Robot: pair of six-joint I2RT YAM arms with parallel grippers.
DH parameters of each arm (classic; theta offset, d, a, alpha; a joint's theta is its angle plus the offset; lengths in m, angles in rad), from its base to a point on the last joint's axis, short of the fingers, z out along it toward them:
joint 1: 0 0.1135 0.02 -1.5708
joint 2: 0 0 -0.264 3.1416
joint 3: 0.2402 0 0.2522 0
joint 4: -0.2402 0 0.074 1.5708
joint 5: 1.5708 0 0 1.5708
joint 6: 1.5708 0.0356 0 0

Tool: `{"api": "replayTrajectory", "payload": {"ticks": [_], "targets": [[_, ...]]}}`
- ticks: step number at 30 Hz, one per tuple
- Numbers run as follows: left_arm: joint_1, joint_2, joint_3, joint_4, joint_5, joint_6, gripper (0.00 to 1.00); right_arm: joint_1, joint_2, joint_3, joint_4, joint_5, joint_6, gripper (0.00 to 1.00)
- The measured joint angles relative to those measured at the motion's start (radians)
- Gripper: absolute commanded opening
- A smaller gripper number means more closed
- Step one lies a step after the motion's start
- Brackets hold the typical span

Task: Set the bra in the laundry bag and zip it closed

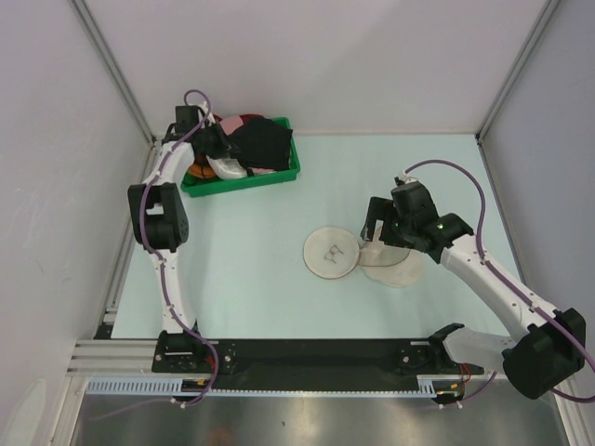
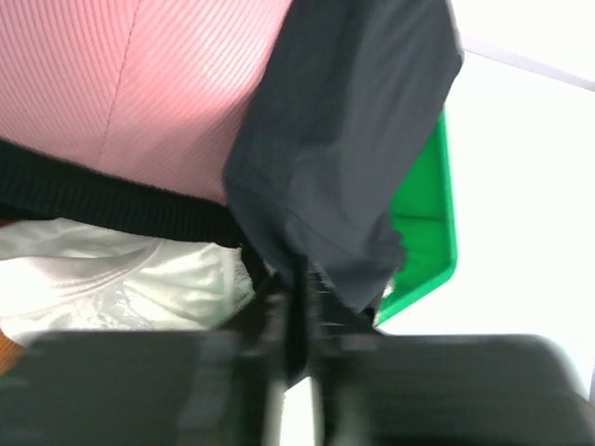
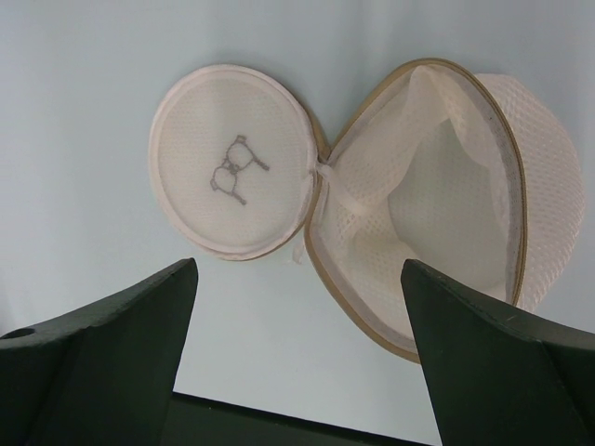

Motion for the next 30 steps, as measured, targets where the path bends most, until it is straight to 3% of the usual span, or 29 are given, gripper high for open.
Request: {"api": "replayTrajectory", "payload": {"ticks": [9, 14, 22, 30], "targets": [[-0.017, -0.039, 0.29, -0.001, 0.078, -0.114, 0.0, 0.005, -0.012, 0.0, -0.002, 0.002, 0.0, 0.97], [-0.062, -0.226, 0.283, -0.001, 0.101, -0.15, 0.0, 0.006, -0.013, 0.002, -0.01, 0.003, -0.001, 0.97], [-0.083, -0.707, 0.07, -0.001, 0.158, -0.153, 0.0, 0.008, -0.013, 0.057, -0.026, 0.004, -0.012, 0.98], [-0.082, -1.215, -0.443, 0.0, 0.256, -0.165, 0.0, 0.061, -0.017, 0.079, -0.039, 0.003, -0.024, 0.99]]}}
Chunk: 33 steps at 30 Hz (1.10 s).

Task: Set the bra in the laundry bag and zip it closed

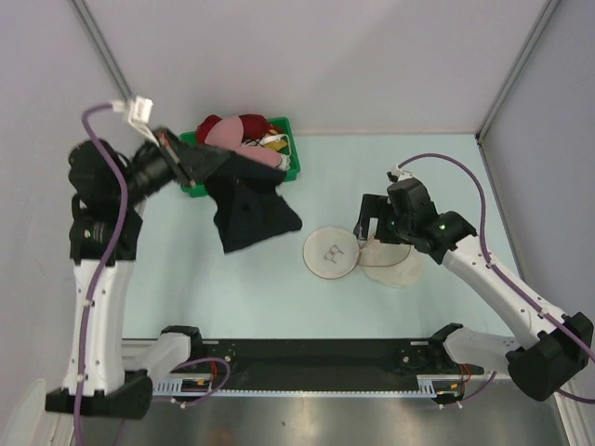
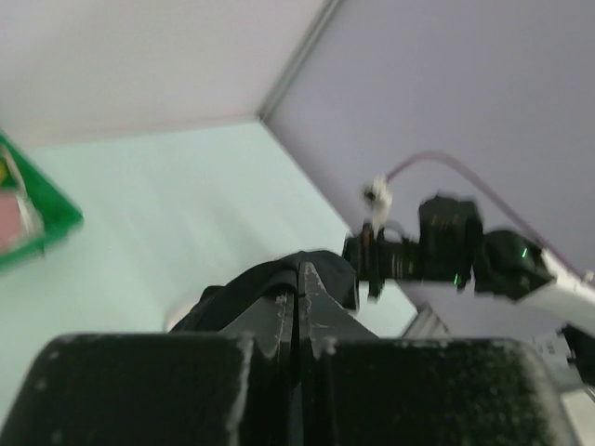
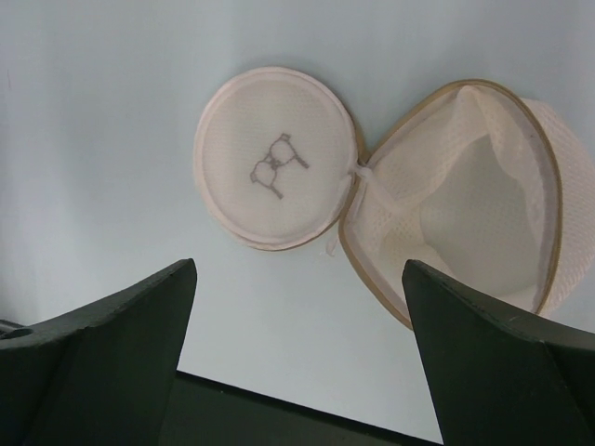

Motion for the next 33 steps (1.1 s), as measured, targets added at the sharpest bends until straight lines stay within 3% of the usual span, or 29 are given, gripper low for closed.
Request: {"api": "replayTrajectory", "payload": {"ticks": [6, 11, 20, 30, 31, 33], "targets": [[-0.005, -0.259, -0.447, -0.06, 0.051, -0.018, 0.0, 0.075, -0.025, 0.001, -0.007, 0.002, 0.002, 1.0], [-0.022, -0.344, -0.709, -0.095, 0.061, -0.026, 0.0, 0.186, -0.034, -0.014, 0.051, -0.043, -0.01, 1.0], [-0.053, -0.365, -0.811, -0.108, 0.074, -0.024, 0.0, 0.533, 0.044, -0.09, 0.415, -0.175, -0.276, 1.0], [-0.062, -0.4, -0.864, -0.104, 0.09, -0.024, 0.0, 0.62, 0.305, -0.072, 0.676, -0.177, -0.428, 0.98], [-0.062, -0.4, -0.864, -0.105, 0.096, -0.024, 0.0, 0.629, 0.33, -0.059, 0.681, -0.174, -0.429, 0.97], [-0.062, -0.398, -0.864, -0.106, 0.106, -0.021, 0.0, 0.644, 0.375, -0.028, 0.693, -0.157, -0.43, 0.84]]}}
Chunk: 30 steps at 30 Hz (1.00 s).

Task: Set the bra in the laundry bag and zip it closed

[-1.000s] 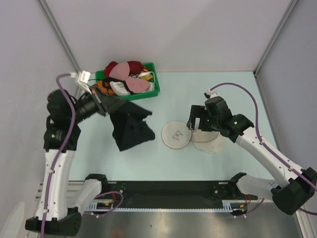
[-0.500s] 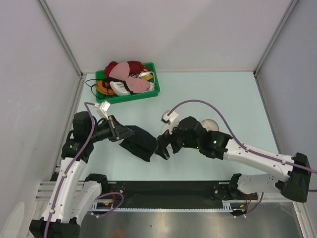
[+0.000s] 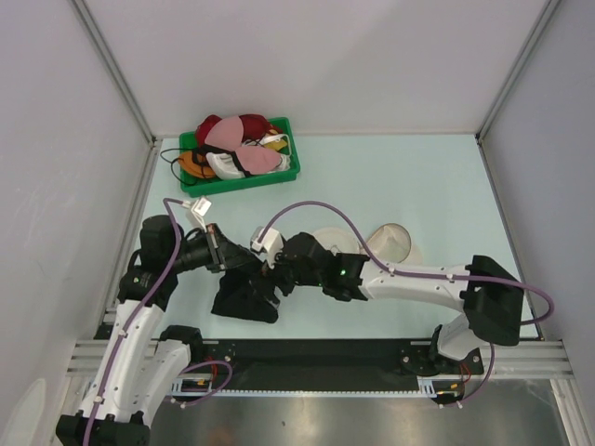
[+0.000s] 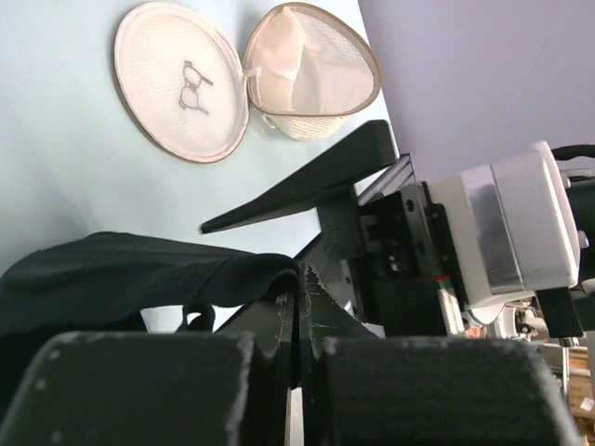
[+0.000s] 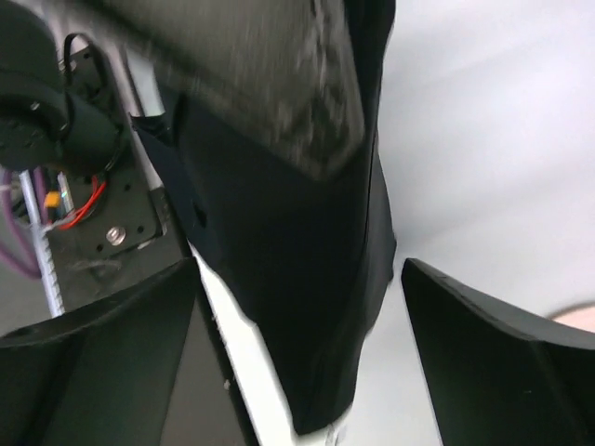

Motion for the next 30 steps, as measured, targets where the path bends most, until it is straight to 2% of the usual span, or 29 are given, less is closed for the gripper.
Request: {"api": "replayTrajectory", "payload": {"ticks": [2, 4, 5, 7, 8, 11, 12, 14, 15, 17, 20, 22, 23, 24, 26, 30], "targets": [[0.0, 0.002, 0.0, -0.003, 0.007, 0.009, 0.0, 0.003, 0.033, 0.024, 0.014, 0.021, -0.005, 0.67], [-0.001, 0.009, 0.001, -0.014, 0.01, 0.024, 0.0, 0.003, 0.062, 0.05, 0.016, 0.064, -0.012, 0.58], [-0.001, 0.013, 0.003, -0.022, 0.012, 0.034, 0.0, 0.003, 0.072, 0.06, 0.016, 0.08, -0.015, 0.45], [-0.001, 0.026, 0.01, -0.049, 0.007, 0.059, 0.01, 0.002, 0.082, 0.071, 0.012, 0.109, -0.025, 0.35], [-0.001, 0.031, 0.015, -0.061, 0.002, 0.07, 0.02, 0.002, 0.082, 0.072, 0.011, 0.119, -0.026, 0.24], [-0.002, 0.042, 0.032, -0.095, -0.023, 0.105, 0.24, 0.003, 0.081, 0.074, 0.006, 0.135, -0.028, 0.0], [-0.002, 0.043, 0.035, -0.102, -0.032, 0.114, 0.46, 0.003, 0.081, 0.073, 0.004, 0.136, -0.029, 0.0], [-0.002, 0.042, 0.042, -0.117, -0.061, 0.132, 0.68, -0.003, 0.081, 0.073, -0.005, 0.14, -0.011, 0.0], [-0.003, 0.041, 0.049, -0.127, -0.087, 0.134, 0.75, -0.008, 0.081, 0.073, -0.014, 0.14, 0.006, 0.0], [-0.003, 0.021, 0.061, -0.146, -0.167, 0.132, 0.75, -0.021, 0.082, 0.076, -0.04, 0.143, 0.045, 0.0], [-0.003, -0.039, 0.07, -0.164, -0.254, 0.128, 0.66, -0.042, 0.093, 0.102, -0.093, 0.147, 0.126, 0.0], [-0.003, -0.101, 0.071, -0.173, -0.295, 0.111, 0.56, -0.053, 0.107, 0.126, -0.123, 0.151, 0.188, 0.0], [-0.004, -0.128, 0.071, -0.175, -0.308, 0.096, 0.44, -0.057, 0.111, 0.134, -0.133, 0.152, 0.208, 0.0], [-0.006, -0.156, 0.07, -0.177, -0.317, 0.082, 0.39, -0.062, 0.116, 0.144, -0.15, 0.154, 0.237, 0.0], [-0.014, -0.206, 0.048, -0.161, -0.322, 0.045, 0.34, -0.076, 0.12, 0.153, -0.178, 0.155, 0.291, 0.0], [-0.023, -0.272, -0.066, -0.154, -0.327, -0.014, 0.29, -0.105, 0.12, 0.15, -0.219, 0.146, 0.372, 0.0]]}}
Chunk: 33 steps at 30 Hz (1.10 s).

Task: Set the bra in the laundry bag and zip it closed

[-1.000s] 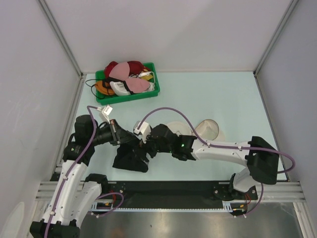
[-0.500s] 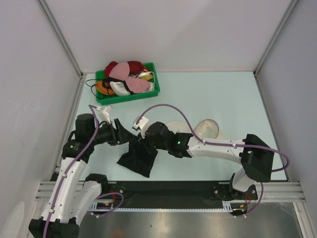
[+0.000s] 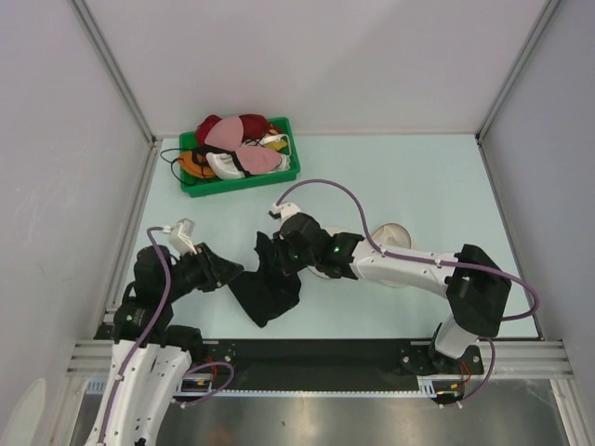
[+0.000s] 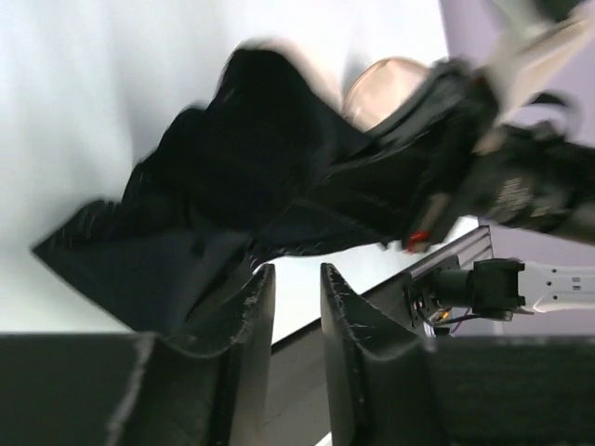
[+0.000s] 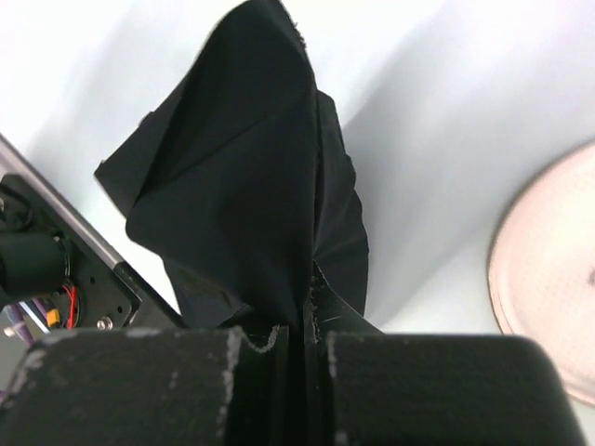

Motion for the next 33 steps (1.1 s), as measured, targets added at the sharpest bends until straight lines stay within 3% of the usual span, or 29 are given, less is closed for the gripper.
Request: {"api": "replayTrajectory", "payload": {"ticks": [11, 18, 22, 29, 33], "targets": [[-0.019, 0.122, -0.242, 0.168, 0.046, -0.161, 0.25, -0.023, -0.067, -0.045, -0.055, 0.005, 0.1, 0.0], [-0.175, 0.325, -0.269, 0.407, 0.053, -0.262, 0.24, 0.003, -0.076, -0.041, -0.098, 0.051, 0.102, 0.0], [-0.242, 0.408, -0.288, 0.507, 0.026, -0.305, 0.22, 0.027, -0.068, -0.02, -0.13, 0.086, 0.103, 0.02], [-0.258, 0.507, -0.315, 0.6, -0.086, -0.338, 0.18, 0.085, -0.006, 0.06, -0.22, 0.19, 0.117, 0.05], [-0.259, 0.569, -0.322, 0.63, -0.171, -0.338, 0.15, 0.134, 0.035, 0.086, -0.274, 0.266, 0.133, 0.16]]}}
